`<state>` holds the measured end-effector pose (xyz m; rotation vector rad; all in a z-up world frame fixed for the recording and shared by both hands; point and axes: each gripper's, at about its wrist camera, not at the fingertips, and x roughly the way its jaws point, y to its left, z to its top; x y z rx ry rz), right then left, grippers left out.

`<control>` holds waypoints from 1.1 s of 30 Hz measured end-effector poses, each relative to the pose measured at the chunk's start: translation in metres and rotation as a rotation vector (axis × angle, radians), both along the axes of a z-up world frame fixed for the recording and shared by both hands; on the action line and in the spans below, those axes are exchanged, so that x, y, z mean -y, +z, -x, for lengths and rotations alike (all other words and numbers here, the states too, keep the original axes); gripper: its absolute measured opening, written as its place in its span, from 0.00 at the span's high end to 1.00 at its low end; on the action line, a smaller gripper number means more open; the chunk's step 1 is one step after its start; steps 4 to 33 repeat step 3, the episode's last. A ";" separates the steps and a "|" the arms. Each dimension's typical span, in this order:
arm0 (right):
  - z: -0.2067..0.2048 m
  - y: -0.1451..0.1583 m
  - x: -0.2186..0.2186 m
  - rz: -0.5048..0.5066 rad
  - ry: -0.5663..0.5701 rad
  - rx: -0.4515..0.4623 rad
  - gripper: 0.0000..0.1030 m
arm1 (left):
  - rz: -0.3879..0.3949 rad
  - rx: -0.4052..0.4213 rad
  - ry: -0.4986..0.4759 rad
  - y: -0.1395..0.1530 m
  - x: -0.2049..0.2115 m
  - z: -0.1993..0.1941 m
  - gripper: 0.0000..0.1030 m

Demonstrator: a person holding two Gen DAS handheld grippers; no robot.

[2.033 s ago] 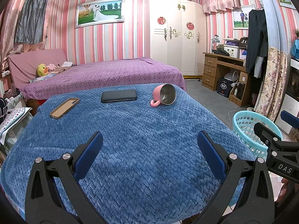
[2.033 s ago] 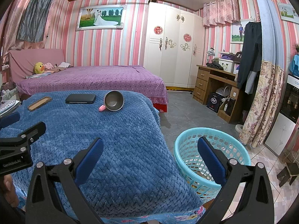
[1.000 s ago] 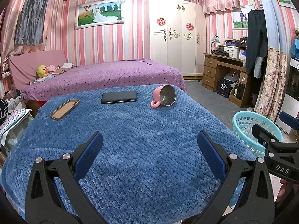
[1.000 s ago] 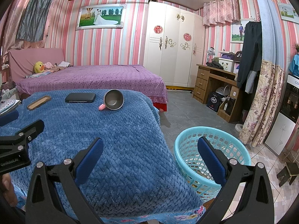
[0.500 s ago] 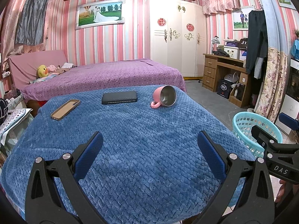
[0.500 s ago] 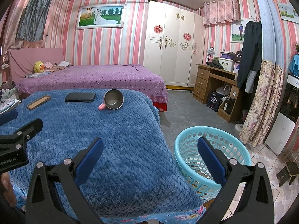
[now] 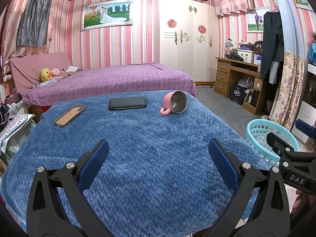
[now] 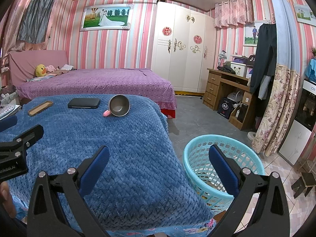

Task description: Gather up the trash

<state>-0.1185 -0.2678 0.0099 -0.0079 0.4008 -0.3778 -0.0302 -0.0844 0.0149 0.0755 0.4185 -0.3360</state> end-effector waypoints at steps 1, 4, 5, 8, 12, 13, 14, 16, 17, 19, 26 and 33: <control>0.000 0.000 0.000 0.000 0.000 0.000 0.04 | -0.001 0.001 0.001 0.000 0.000 0.000 0.05; 0.000 0.000 0.000 0.000 0.000 0.000 0.04 | -0.002 0.001 0.000 0.000 -0.001 -0.001 0.05; 0.000 0.000 0.000 0.000 0.000 0.000 0.04 | -0.002 0.001 0.000 0.000 -0.001 -0.001 0.05; 0.000 0.000 0.000 0.000 0.000 0.000 0.04 | -0.002 0.001 0.000 0.000 -0.001 -0.001 0.05; 0.000 0.000 0.000 0.000 0.000 0.000 0.04 | -0.002 0.001 0.000 0.000 -0.001 -0.001 0.05; 0.000 0.000 0.000 0.000 0.000 0.000 0.04 | -0.002 0.001 0.000 0.000 -0.001 -0.001 0.05; 0.000 0.000 0.000 0.000 0.000 0.000 0.04 | -0.002 0.001 0.000 0.000 -0.001 -0.001 0.05; 0.000 0.000 0.000 0.000 0.000 0.000 0.04 | -0.002 0.001 0.000 0.000 -0.001 -0.001 0.05; 0.000 0.000 0.000 0.000 0.000 0.000 0.04 | -0.002 0.001 0.000 0.000 -0.001 -0.001 0.05; 0.000 0.000 0.000 0.000 0.000 0.000 0.04 | -0.002 0.001 0.000 0.000 -0.001 -0.001 0.05; 0.000 0.000 0.000 0.000 0.000 0.000 0.04 | -0.002 0.001 0.000 0.000 -0.001 -0.001 0.05; 0.000 0.000 0.000 0.000 0.000 0.000 0.04 | -0.002 0.001 0.000 0.000 -0.001 -0.001 0.05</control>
